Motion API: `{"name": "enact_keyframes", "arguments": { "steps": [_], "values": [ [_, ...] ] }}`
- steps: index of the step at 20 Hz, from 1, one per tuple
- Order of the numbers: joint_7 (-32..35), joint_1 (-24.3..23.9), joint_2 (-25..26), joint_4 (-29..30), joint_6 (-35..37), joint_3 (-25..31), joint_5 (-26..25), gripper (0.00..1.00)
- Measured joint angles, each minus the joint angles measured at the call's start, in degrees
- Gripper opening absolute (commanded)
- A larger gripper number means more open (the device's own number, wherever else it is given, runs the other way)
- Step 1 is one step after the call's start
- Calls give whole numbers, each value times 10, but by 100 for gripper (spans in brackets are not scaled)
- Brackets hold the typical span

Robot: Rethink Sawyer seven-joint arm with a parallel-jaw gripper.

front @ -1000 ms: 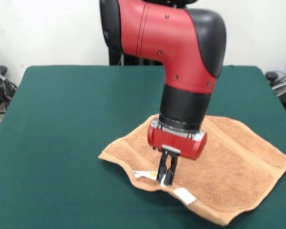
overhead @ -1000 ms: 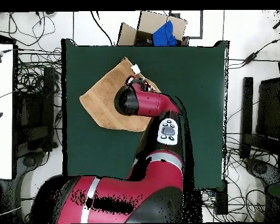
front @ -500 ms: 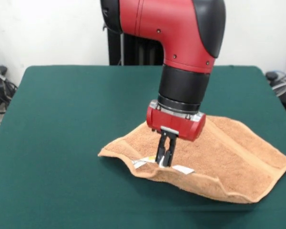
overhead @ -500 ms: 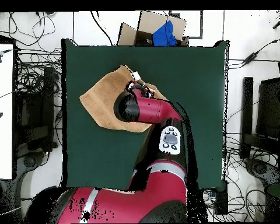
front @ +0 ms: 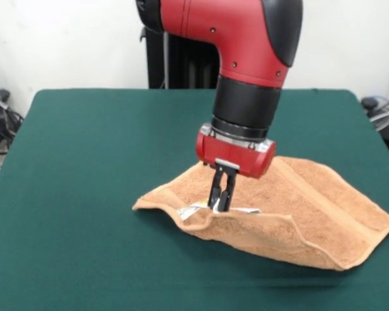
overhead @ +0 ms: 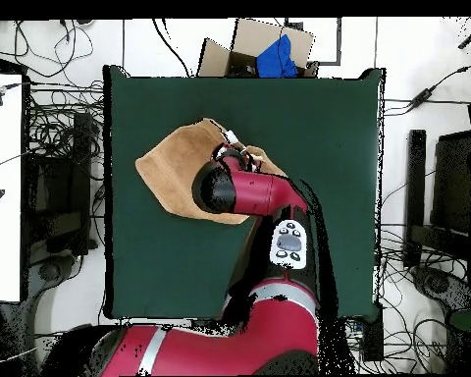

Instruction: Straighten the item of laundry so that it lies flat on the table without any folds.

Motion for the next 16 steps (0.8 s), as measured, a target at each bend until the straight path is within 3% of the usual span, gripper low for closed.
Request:
{"name": "enact_keyframes", "arguments": {
  "steps": [16],
  "values": [
    [0,-24,-90,85,22,0,-24,0]
  ]
}}
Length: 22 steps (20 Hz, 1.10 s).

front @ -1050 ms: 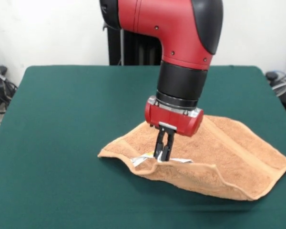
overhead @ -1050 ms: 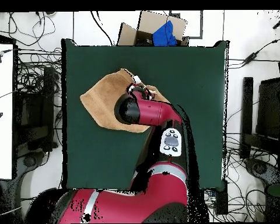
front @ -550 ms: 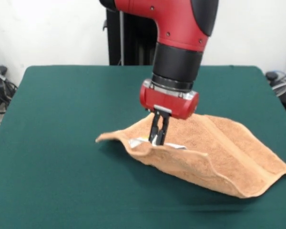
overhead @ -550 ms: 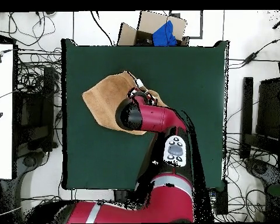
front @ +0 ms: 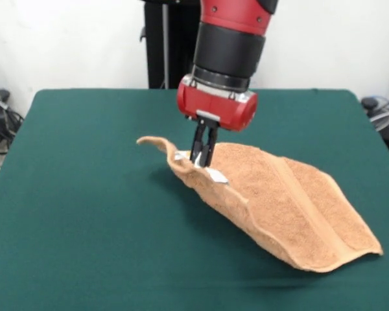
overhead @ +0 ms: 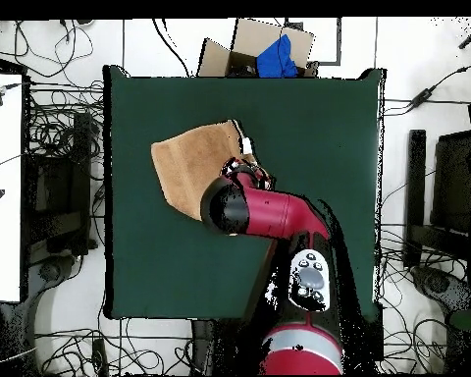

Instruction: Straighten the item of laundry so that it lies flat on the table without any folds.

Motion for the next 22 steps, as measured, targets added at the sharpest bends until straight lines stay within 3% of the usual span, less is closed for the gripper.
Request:
{"name": "enact_keyframes", "arguments": {
  "steps": [22],
  "values": [
    [0,15,-86,75,35,-2,0,0]
  ]
}}
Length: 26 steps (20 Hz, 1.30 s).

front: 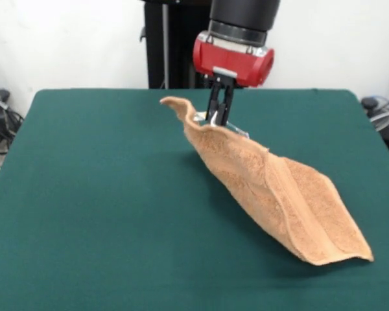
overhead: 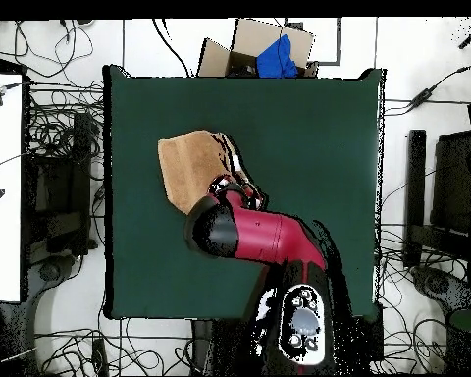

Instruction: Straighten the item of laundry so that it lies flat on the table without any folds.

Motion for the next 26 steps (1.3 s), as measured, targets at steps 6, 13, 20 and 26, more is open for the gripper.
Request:
{"name": "enact_keyframes", "arguments": {
  "steps": [6,13,20,26],
  "values": [
    [0,-8,-41,30,31,0,0,0],
    [0,-27,-84,58,51,1,0,0],
    [0,-41,-129,73,94,3,0,0],
    [0,-50,-157,75,119,3,0,0]
  ]
}}
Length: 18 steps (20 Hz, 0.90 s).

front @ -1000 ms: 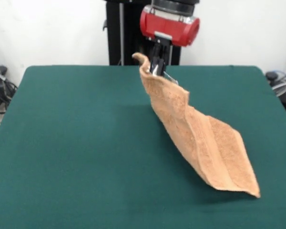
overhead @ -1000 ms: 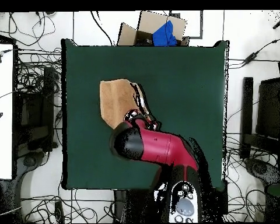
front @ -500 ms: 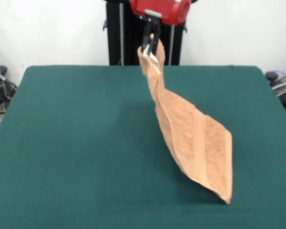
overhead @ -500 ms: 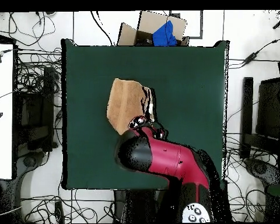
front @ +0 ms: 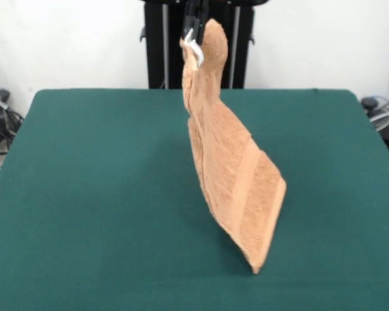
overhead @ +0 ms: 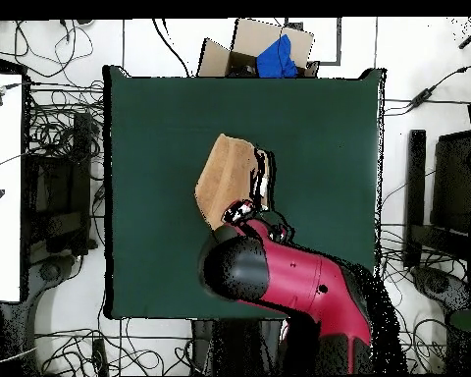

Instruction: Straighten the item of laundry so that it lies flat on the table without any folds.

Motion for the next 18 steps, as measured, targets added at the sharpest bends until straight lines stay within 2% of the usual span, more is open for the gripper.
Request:
{"name": "enact_keyframes", "arguments": {
  "steps": [18],
  "values": [
    [0,-15,-47,0,71,1,0,0]
  ]
}}
